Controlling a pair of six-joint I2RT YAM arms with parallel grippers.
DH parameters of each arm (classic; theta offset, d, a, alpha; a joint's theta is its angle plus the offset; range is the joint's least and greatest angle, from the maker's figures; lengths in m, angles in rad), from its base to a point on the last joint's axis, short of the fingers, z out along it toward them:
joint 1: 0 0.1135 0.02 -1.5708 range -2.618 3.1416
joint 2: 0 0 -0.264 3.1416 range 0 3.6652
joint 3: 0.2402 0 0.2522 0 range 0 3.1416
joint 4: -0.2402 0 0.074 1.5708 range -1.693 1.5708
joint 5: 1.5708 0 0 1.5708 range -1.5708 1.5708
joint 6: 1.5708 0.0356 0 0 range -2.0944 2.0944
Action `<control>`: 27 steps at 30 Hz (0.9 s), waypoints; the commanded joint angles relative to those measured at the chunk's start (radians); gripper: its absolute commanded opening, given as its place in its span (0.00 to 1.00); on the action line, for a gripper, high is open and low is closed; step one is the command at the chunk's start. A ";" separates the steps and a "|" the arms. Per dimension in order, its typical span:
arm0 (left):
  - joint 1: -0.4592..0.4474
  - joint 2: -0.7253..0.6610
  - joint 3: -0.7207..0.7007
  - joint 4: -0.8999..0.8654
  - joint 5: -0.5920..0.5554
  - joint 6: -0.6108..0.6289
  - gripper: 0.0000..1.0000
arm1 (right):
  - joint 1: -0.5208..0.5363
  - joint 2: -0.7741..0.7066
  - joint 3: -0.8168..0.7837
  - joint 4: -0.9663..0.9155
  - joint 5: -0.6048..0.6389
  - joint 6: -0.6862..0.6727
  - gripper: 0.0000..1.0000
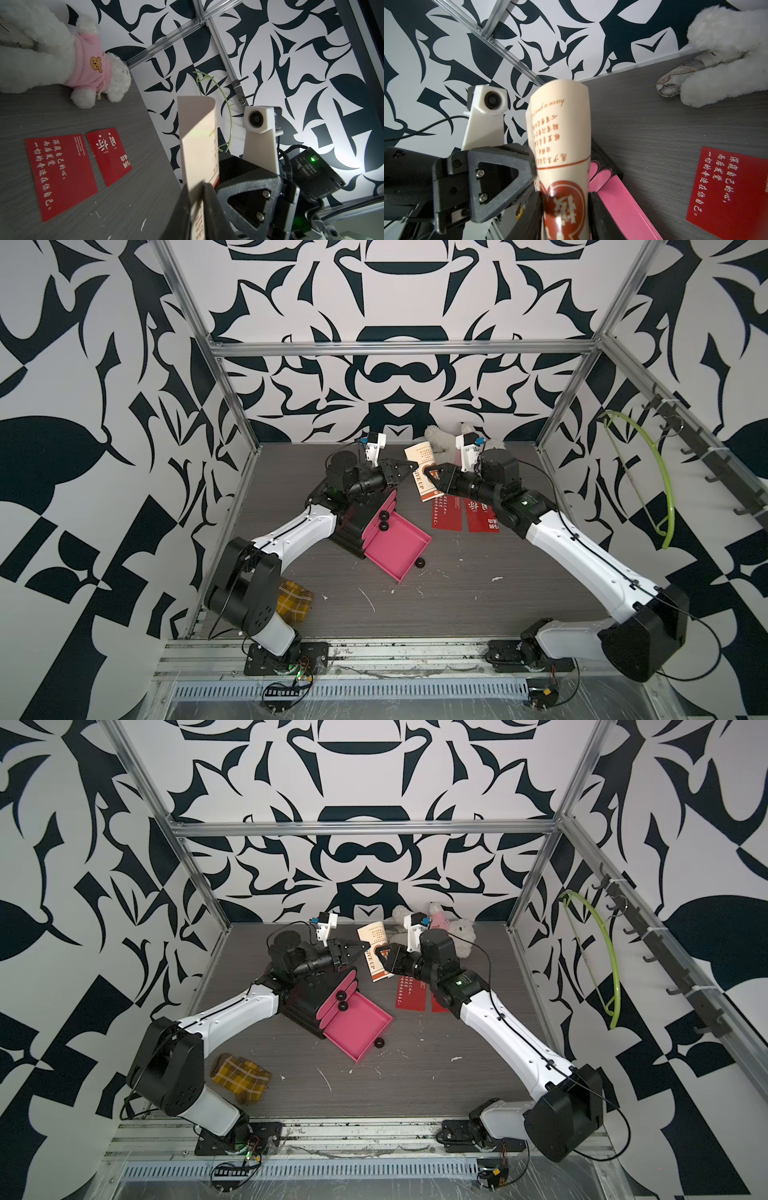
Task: Take the postcards out of the drawer
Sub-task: Pick up the postcard from the drawer.
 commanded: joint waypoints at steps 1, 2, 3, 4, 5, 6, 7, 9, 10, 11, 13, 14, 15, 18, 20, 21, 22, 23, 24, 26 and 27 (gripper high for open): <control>-0.008 -0.001 0.031 0.014 0.033 0.004 0.11 | 0.003 -0.002 0.004 0.049 0.001 -0.004 0.38; -0.007 -0.003 0.032 0.009 0.035 0.004 0.09 | 0.004 -0.002 0.005 0.048 0.003 -0.006 0.38; -0.008 -0.005 0.032 0.002 0.035 0.006 0.08 | 0.003 -0.001 0.005 0.046 0.004 -0.008 0.38; -0.007 -0.007 0.033 -0.004 0.036 0.011 0.08 | 0.003 -0.001 0.005 0.043 0.007 -0.010 0.38; -0.008 -0.009 0.034 -0.014 0.038 0.016 0.06 | 0.003 -0.001 0.007 0.038 0.011 -0.016 0.39; -0.008 -0.012 0.037 -0.024 0.042 0.023 0.05 | 0.003 -0.002 0.013 0.028 0.013 -0.026 0.43; -0.008 -0.014 0.040 -0.036 0.044 0.033 0.03 | 0.003 -0.005 0.020 0.010 0.020 -0.040 0.49; -0.004 -0.026 0.052 -0.086 0.054 0.067 0.01 | 0.000 -0.021 0.030 -0.029 0.034 -0.089 0.67; 0.000 -0.031 0.061 -0.114 0.062 0.086 0.00 | -0.005 -0.031 0.030 -0.040 0.035 -0.106 0.74; 0.007 -0.035 0.074 -0.151 0.079 0.117 0.00 | -0.013 -0.041 0.028 -0.046 0.025 -0.129 0.78; 0.026 -0.042 0.108 -0.230 0.129 0.168 0.00 | -0.034 -0.059 0.021 -0.046 -0.018 -0.162 0.82; 0.035 -0.042 0.130 -0.279 0.161 0.199 0.00 | -0.047 -0.065 0.016 -0.036 -0.061 -0.177 0.83; 0.049 -0.041 0.154 -0.330 0.194 0.230 0.00 | -0.062 -0.068 0.009 -0.013 -0.128 -0.191 0.84; 0.086 -0.034 0.216 -0.428 0.309 0.279 0.00 | -0.115 -0.056 -0.007 0.049 -0.309 -0.200 0.87; 0.110 -0.031 0.240 -0.441 0.393 0.276 0.00 | -0.144 -0.037 -0.014 0.085 -0.422 -0.204 0.88; 0.123 -0.029 0.252 -0.449 0.437 0.276 0.00 | -0.157 -0.023 -0.016 0.104 -0.470 -0.198 0.89; 0.132 -0.027 0.259 -0.451 0.477 0.273 0.00 | -0.167 -0.011 -0.018 0.123 -0.511 -0.193 0.89; 0.140 -0.028 0.264 -0.449 0.514 0.270 0.00 | -0.177 0.002 -0.023 0.149 -0.551 -0.183 0.89; 0.147 -0.030 0.268 -0.449 0.547 0.271 0.00 | -0.182 0.012 -0.029 0.177 -0.583 -0.173 0.89; 0.151 -0.036 0.272 -0.449 0.591 0.275 0.00 | -0.185 0.033 -0.037 0.233 -0.635 -0.153 0.89; 0.151 -0.039 0.274 -0.454 0.607 0.284 0.00 | -0.184 0.042 -0.040 0.266 -0.668 -0.135 0.89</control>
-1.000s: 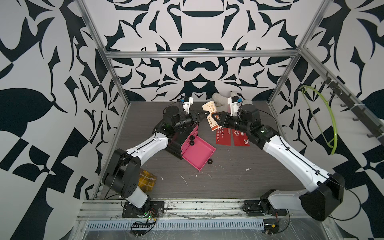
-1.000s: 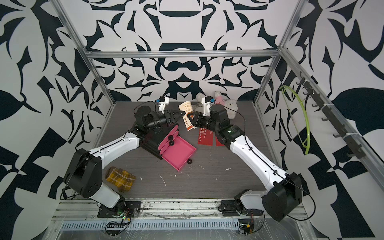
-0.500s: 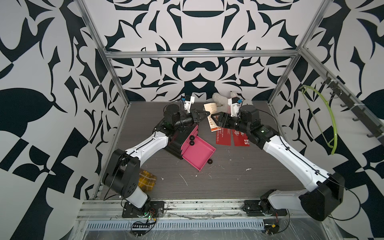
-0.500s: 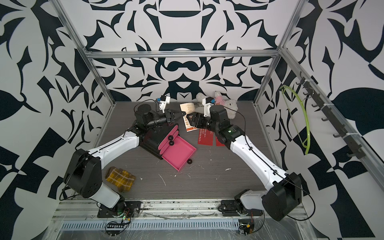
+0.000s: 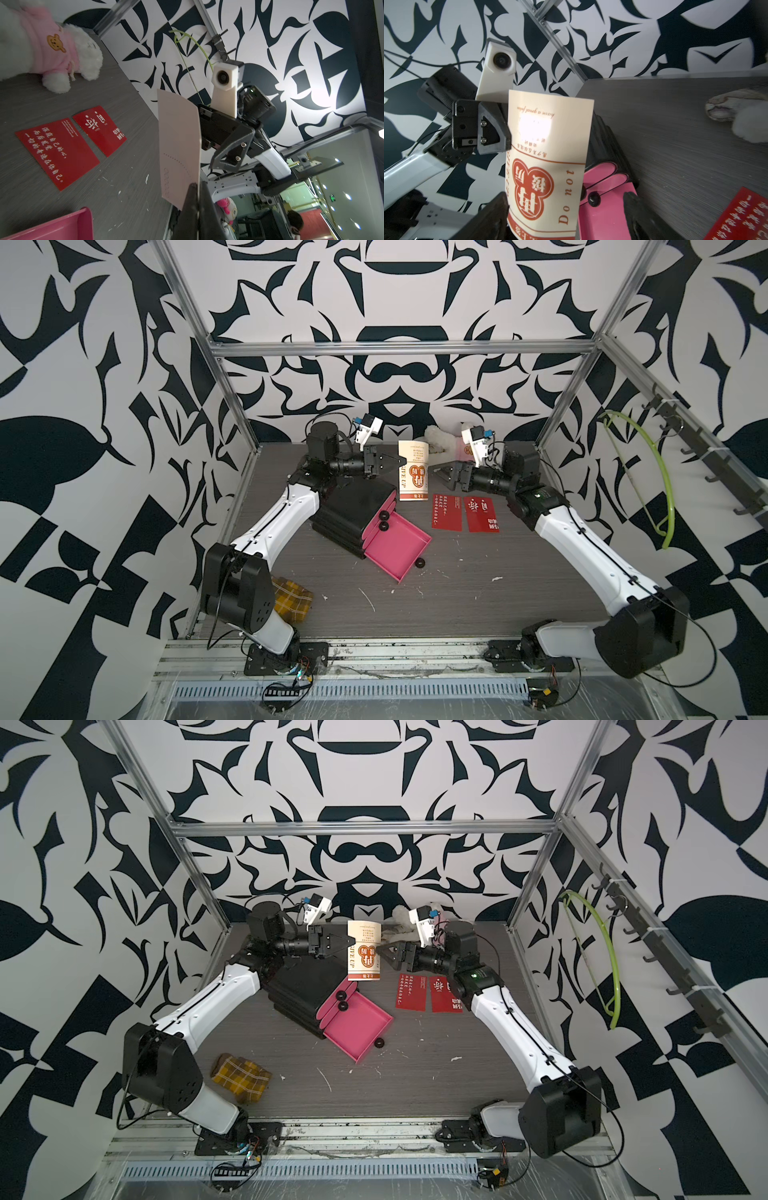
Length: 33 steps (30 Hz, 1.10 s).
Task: Take the postcards out of the drawer
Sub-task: Pick up the postcard from the drawer.
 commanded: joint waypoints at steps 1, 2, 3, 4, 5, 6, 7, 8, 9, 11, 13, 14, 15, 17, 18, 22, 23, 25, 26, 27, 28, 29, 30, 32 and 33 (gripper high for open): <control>0.000 -0.034 0.026 -0.040 0.150 0.040 0.00 | 0.001 0.024 -0.016 0.172 -0.198 0.033 0.89; 0.001 -0.036 0.026 -0.042 0.156 0.045 0.00 | 0.003 0.031 -0.023 0.220 -0.228 0.057 0.89; 0.000 -0.035 0.025 -0.043 0.160 0.048 0.00 | 0.002 0.035 -0.037 0.279 -0.249 0.090 0.89; 0.000 -0.034 0.026 -0.042 0.164 0.050 0.00 | 0.003 0.037 -0.046 0.315 -0.257 0.105 0.89; 0.000 -0.031 0.029 -0.041 0.168 0.050 0.00 | 0.005 0.039 -0.050 0.328 -0.258 0.109 0.89; 0.000 -0.027 0.034 -0.037 0.176 0.048 0.00 | 0.005 0.042 -0.049 0.322 -0.257 0.104 0.89; 0.000 -0.025 0.036 -0.031 0.182 0.048 0.00 | 0.005 0.046 -0.048 0.319 -0.257 0.101 0.88; 0.000 -0.024 0.038 -0.029 0.181 0.047 0.00 | 0.006 0.051 -0.048 0.322 -0.259 0.103 0.88; -0.001 -0.023 0.039 -0.027 0.179 0.047 0.00 | 0.007 0.056 -0.050 0.335 -0.264 0.111 0.87; -0.001 -0.020 0.041 -0.025 0.172 0.046 0.00 | 0.014 0.065 -0.054 0.373 -0.272 0.137 0.85; -0.001 -0.015 0.039 -0.027 0.156 0.044 0.00 | 0.023 0.070 -0.056 0.408 -0.271 0.161 0.80; -0.001 -0.013 0.037 -0.027 0.148 0.044 0.00 | 0.027 0.070 -0.057 0.419 -0.270 0.171 0.76; -0.001 -0.012 0.035 -0.033 0.134 0.046 0.00 | 0.031 0.070 -0.059 0.433 -0.267 0.182 0.70; -0.001 -0.009 0.037 -0.068 0.108 0.068 0.00 | 0.033 0.069 -0.064 0.445 -0.254 0.200 0.58; -0.001 -0.008 0.041 -0.106 0.087 0.093 0.00 | 0.033 0.068 -0.068 0.441 -0.241 0.201 0.50; -0.002 -0.006 0.068 -0.262 0.023 0.210 0.00 | 0.033 0.076 -0.061 0.385 -0.197 0.193 0.20; -0.003 -0.007 0.065 -0.262 0.020 0.211 0.00 | 0.033 0.080 -0.058 0.375 -0.181 0.199 0.09; -0.005 -0.008 0.059 -0.264 0.013 0.213 0.00 | 0.033 0.088 -0.057 0.370 -0.155 0.208 0.01; -0.007 -0.006 0.059 -0.268 0.011 0.216 0.00 | 0.033 0.093 -0.057 0.370 -0.143 0.214 0.01; -0.007 -0.006 0.057 -0.274 0.008 0.221 0.00 | 0.034 0.099 -0.055 0.369 -0.134 0.221 0.00; -0.008 -0.006 0.056 -0.278 0.004 0.224 0.00 | 0.034 0.104 -0.052 0.368 -0.126 0.226 0.00; -0.011 -0.006 0.054 -0.278 -0.002 0.227 0.00 | 0.034 0.109 -0.049 0.363 -0.115 0.230 0.00; -0.011 -0.007 0.053 -0.282 -0.009 0.230 0.08 | 0.034 0.112 -0.047 0.352 -0.108 0.230 0.00; -0.010 -0.010 0.059 -0.315 -0.037 0.254 0.30 | 0.034 0.114 -0.042 0.309 -0.098 0.215 0.00; -0.011 -0.013 0.071 -0.358 -0.065 0.288 0.46 | 0.034 0.112 -0.035 0.266 -0.087 0.193 0.00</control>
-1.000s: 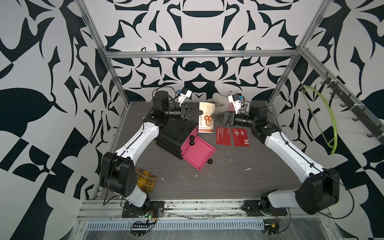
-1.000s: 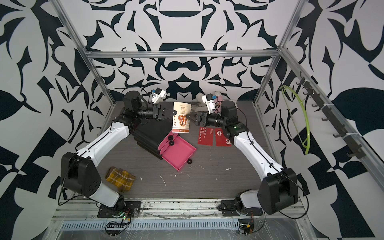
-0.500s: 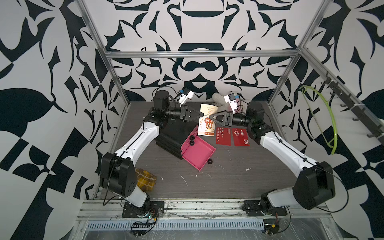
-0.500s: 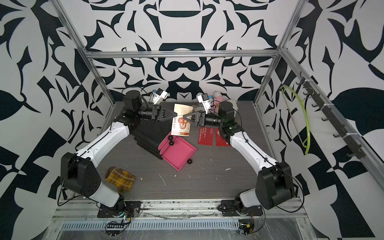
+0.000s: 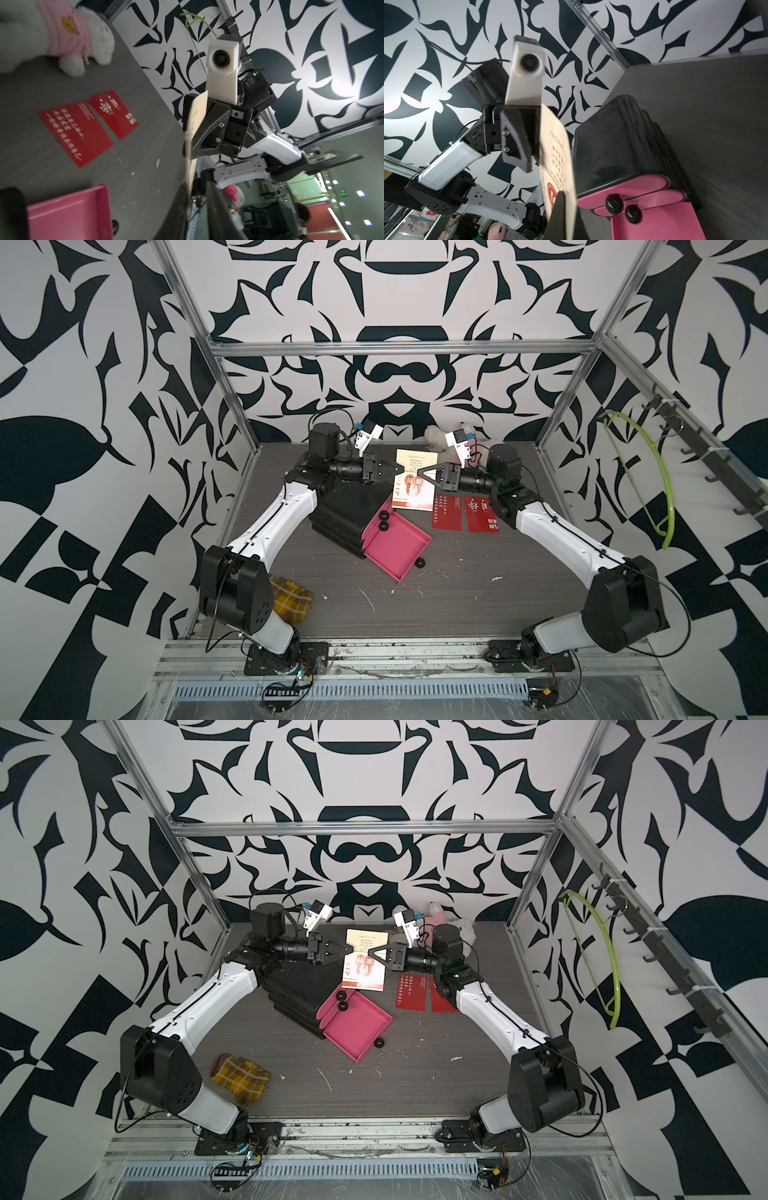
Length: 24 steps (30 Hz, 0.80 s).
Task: Take the postcards out of the drawer
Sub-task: Pick up the postcard from the drawer, then place the postcard at the center of the board.
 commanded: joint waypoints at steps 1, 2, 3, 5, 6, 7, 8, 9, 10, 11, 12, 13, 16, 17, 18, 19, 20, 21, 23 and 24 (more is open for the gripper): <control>-0.012 -0.012 0.047 -0.133 -0.060 0.101 0.65 | 0.002 -0.010 0.040 -0.105 0.078 -0.047 0.00; -0.011 -0.018 0.064 -0.194 -0.108 0.149 1.00 | 0.002 -0.016 0.053 -0.191 0.106 -0.092 0.00; -0.012 -0.025 0.080 -0.251 -0.161 0.195 0.99 | 0.002 -0.023 0.070 -0.296 0.151 -0.146 0.00; -0.010 -0.050 0.091 -0.313 -0.270 0.256 0.99 | 0.001 -0.034 0.098 -0.477 0.263 -0.237 0.00; -0.011 -0.068 0.086 -0.329 -0.334 0.281 0.99 | -0.003 -0.039 0.099 -0.551 0.307 -0.268 0.00; -0.010 -0.086 0.077 -0.332 -0.390 0.297 0.99 | -0.009 -0.047 0.092 -0.588 0.334 -0.284 0.00; -0.008 -0.111 0.061 -0.333 -0.459 0.313 0.99 | -0.019 -0.056 0.078 -0.630 0.356 -0.295 0.00; -0.005 -0.134 0.045 -0.331 -0.533 0.331 0.99 | -0.029 -0.068 0.058 -0.656 0.376 -0.299 0.00; -0.002 -0.154 0.029 -0.329 -0.592 0.359 0.99 | -0.040 -0.079 0.036 -0.675 0.393 -0.298 0.00; 0.002 -0.175 0.009 -0.323 -0.656 0.392 0.99 | -0.053 -0.093 0.013 -0.697 0.408 -0.299 0.00; 0.006 -0.197 -0.017 -0.313 -0.742 0.409 0.99 | -0.068 -0.105 -0.003 -0.727 0.421 -0.306 0.00; 0.010 -0.216 -0.040 -0.304 -0.805 0.419 0.99 | -0.080 -0.116 -0.017 -0.754 0.435 -0.312 0.00; 0.027 -0.268 -0.104 -0.272 -0.910 0.440 0.99 | -0.103 -0.155 -0.054 -0.839 0.476 -0.340 0.00; 0.028 -0.284 -0.123 -0.261 -0.934 0.448 0.99 | -0.103 -0.167 -0.066 -0.866 0.489 -0.349 0.00; 0.028 -0.292 -0.136 -0.252 -0.947 0.451 0.99 | -0.105 -0.172 -0.078 -0.888 0.496 -0.355 0.00; 0.028 -0.292 -0.144 -0.248 -0.954 0.453 0.99 | -0.104 -0.175 -0.089 -0.903 0.497 -0.356 0.00; 0.028 -0.292 -0.146 -0.248 -0.956 0.453 0.99 | -0.105 -0.176 -0.105 -0.913 0.489 -0.355 0.00; 0.028 -0.292 -0.146 -0.247 -0.954 0.453 0.99 | -0.105 -0.171 -0.126 -0.912 0.468 -0.348 0.00; 0.028 -0.292 -0.143 -0.250 -0.947 0.453 0.99 | -0.105 -0.157 -0.171 -0.899 0.435 -0.323 0.00; 0.028 -0.292 -0.141 -0.250 -0.945 0.452 0.99 | -0.105 -0.147 -0.200 -0.875 0.408 -0.305 0.00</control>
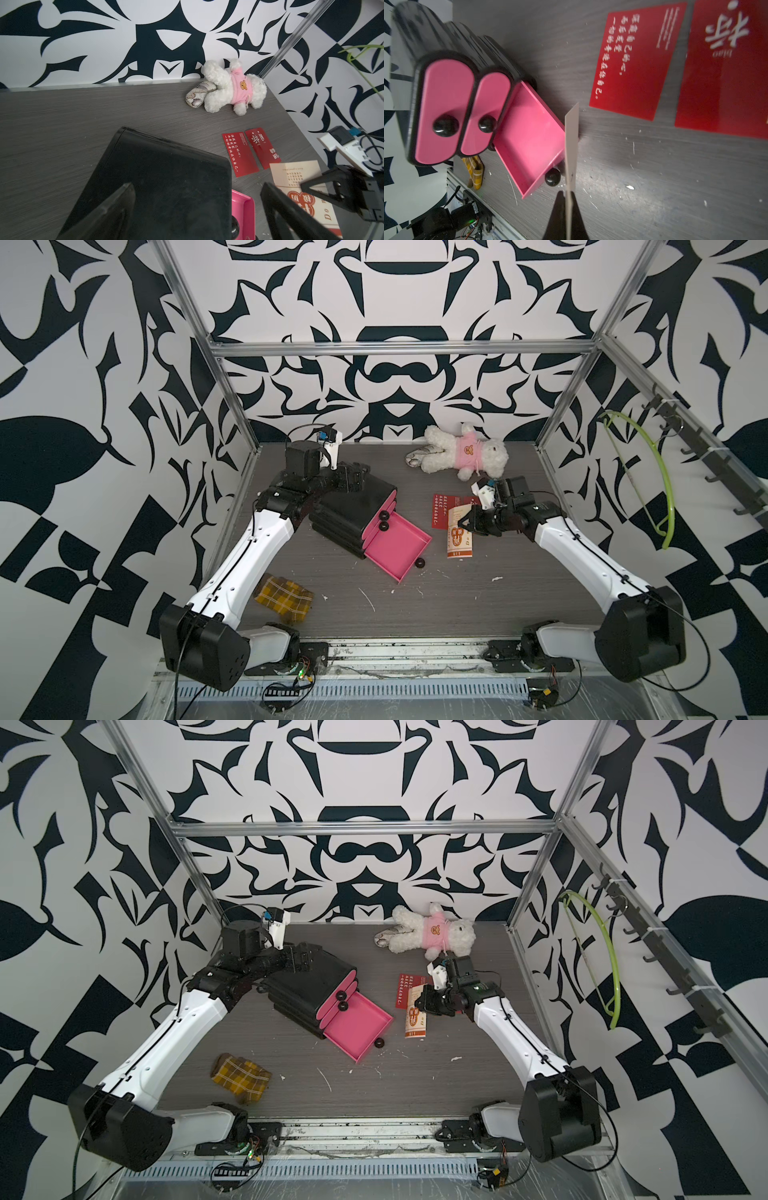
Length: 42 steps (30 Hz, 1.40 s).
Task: Take the postcards out of the drawer
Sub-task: Place the postcard at the center of the board.
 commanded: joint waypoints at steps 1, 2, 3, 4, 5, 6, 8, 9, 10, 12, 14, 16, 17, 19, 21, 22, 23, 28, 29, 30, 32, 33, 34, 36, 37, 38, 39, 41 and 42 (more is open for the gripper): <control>0.000 -0.005 0.001 0.016 -0.036 0.026 0.99 | 0.003 0.016 -0.075 0.013 -0.070 0.031 0.00; 0.000 -0.003 0.003 0.015 -0.033 0.026 0.99 | 0.003 0.024 -0.109 0.059 -0.108 0.058 0.00; 0.000 0.000 0.004 0.015 -0.031 0.026 0.99 | 0.004 0.033 -0.138 0.101 -0.140 0.077 0.00; 0.000 0.002 0.006 0.012 -0.029 0.026 0.99 | 0.005 0.038 -0.160 0.129 -0.150 0.091 0.00; 0.000 0.004 0.007 0.011 -0.027 0.026 0.99 | 0.005 0.041 -0.180 0.155 -0.152 0.102 0.00; 0.000 0.004 0.007 0.011 -0.025 0.026 0.99 | 0.004 0.045 -0.199 0.178 -0.153 0.107 0.00; 0.000 0.005 0.009 0.012 -0.024 0.026 0.99 | 0.005 0.062 -0.221 0.200 -0.154 0.111 0.00; 0.000 0.005 0.009 0.012 -0.022 0.026 0.99 | 0.004 0.074 -0.223 0.197 -0.147 0.103 0.00; 0.000 0.007 0.010 0.012 -0.018 0.026 0.99 | 0.005 0.084 -0.226 0.190 -0.134 0.098 0.00; 0.000 0.011 0.012 0.010 -0.012 0.025 0.99 | 0.005 0.110 -0.220 0.153 -0.071 0.081 0.00; 0.000 0.012 0.012 0.009 -0.011 0.025 0.99 | 0.003 0.144 -0.200 0.099 0.010 0.060 0.00; 0.000 0.014 0.012 0.008 -0.011 0.026 0.99 | 0.004 0.180 -0.182 0.059 0.085 0.040 0.00; 0.001 0.014 0.012 0.009 -0.011 0.026 0.99 | 0.005 0.198 -0.177 0.048 0.111 0.031 0.00; 0.000 0.015 0.014 0.007 -0.013 0.029 0.99 | 0.005 0.224 -0.170 0.040 0.140 0.020 0.00; 0.001 0.012 0.014 0.006 -0.015 0.030 0.99 | 0.005 0.242 -0.166 0.049 0.154 0.022 0.00; 0.000 0.012 0.014 0.007 -0.016 0.030 0.99 | 0.005 0.246 -0.165 0.053 0.155 0.024 0.05; 0.000 0.012 0.014 0.007 -0.017 0.032 0.99 | 0.005 0.248 -0.164 0.058 0.156 0.027 0.13; 0.000 0.014 0.021 0.003 -0.025 0.035 0.99 | 0.011 0.216 -0.141 0.028 0.219 0.022 0.34; 0.000 0.016 0.025 0.001 -0.025 0.035 0.99 | 0.013 0.204 -0.133 0.012 0.242 0.017 0.36; 0.001 0.020 0.030 0.000 -0.024 0.035 0.99 | 0.015 0.191 -0.124 -0.006 0.267 0.013 0.36; 0.001 0.029 0.046 -0.009 -0.021 0.033 0.99 | 0.016 0.165 -0.108 -0.040 0.317 0.001 0.40; 0.003 0.036 0.058 -0.020 -0.022 0.033 0.99 | 0.016 0.152 -0.097 -0.060 0.343 -0.005 0.41; 0.004 0.043 0.069 -0.027 -0.022 0.032 0.99 | 0.016 0.143 -0.089 -0.078 0.365 -0.011 0.41; 0.015 0.057 0.090 -0.043 -0.022 0.026 0.99 | 0.017 0.119 -0.077 -0.105 0.400 -0.018 0.41; 0.022 0.063 0.099 -0.052 -0.022 0.025 0.99 | 0.017 0.108 -0.079 -0.103 0.398 -0.017 0.41; 0.033 0.073 0.108 -0.059 -0.018 0.020 0.99 | 0.020 0.095 -0.084 -0.098 0.385 -0.015 0.42; 0.046 0.082 0.114 -0.068 -0.003 0.018 0.99 | 0.022 0.089 -0.087 -0.094 0.372 -0.015 0.43; 0.072 0.098 0.128 -0.090 0.022 0.018 0.99 | 0.029 0.094 -0.087 -0.099 0.383 -0.018 0.43; 0.086 0.102 0.129 -0.098 0.024 0.017 0.99 | 0.032 0.098 -0.090 -0.099 0.401 -0.020 0.43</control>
